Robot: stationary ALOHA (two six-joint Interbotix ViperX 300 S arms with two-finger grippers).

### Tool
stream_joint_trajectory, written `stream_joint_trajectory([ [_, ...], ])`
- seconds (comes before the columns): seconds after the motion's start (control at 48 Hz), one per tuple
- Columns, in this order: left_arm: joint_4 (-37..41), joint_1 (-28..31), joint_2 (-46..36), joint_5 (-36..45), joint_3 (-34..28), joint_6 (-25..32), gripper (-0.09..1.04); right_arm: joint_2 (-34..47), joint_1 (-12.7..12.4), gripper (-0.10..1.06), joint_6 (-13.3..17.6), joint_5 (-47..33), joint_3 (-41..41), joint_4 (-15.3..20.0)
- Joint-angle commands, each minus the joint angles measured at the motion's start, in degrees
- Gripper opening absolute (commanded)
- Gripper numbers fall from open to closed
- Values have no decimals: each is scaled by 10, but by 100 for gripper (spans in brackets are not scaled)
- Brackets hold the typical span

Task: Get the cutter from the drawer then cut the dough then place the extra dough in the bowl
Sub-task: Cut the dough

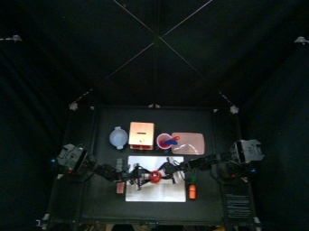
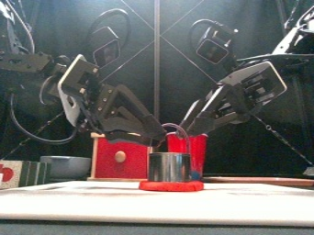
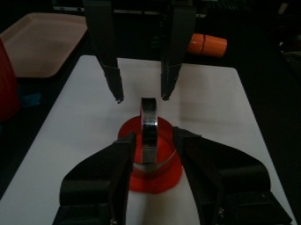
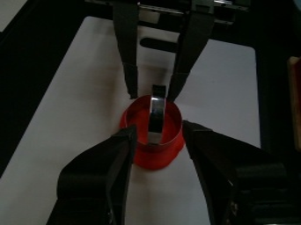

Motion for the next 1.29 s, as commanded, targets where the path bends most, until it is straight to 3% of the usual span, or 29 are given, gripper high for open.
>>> stream_joint_trajectory([
  [0.021, -2, 1, -4, -2, -11, 1, 75, -2, -1, 81, 0, -5, -12, 4],
  [0.333, -9, 1, -1, 9, -11, -2, 74, 27, 2, 78, 2, -21, -21, 7],
  [0.583, -25, 1, 2, 11, -12, 2, 68, 33, 4, 56, 1, -22, -21, 6],
  [0.729, -24, 1, 8, 16, -12, 2, 60, 43, 4, 49, 1, -21, -20, 5],
  [1.021, -30, -5, 30, 71, -14, -7, 55, 83, 1, 48, 4, -18, -15, 13],
  [1.292, -54, -14, 67, 114, -27, -23, 54, 118, 2, 48, 4, -21, -2, 52],
])
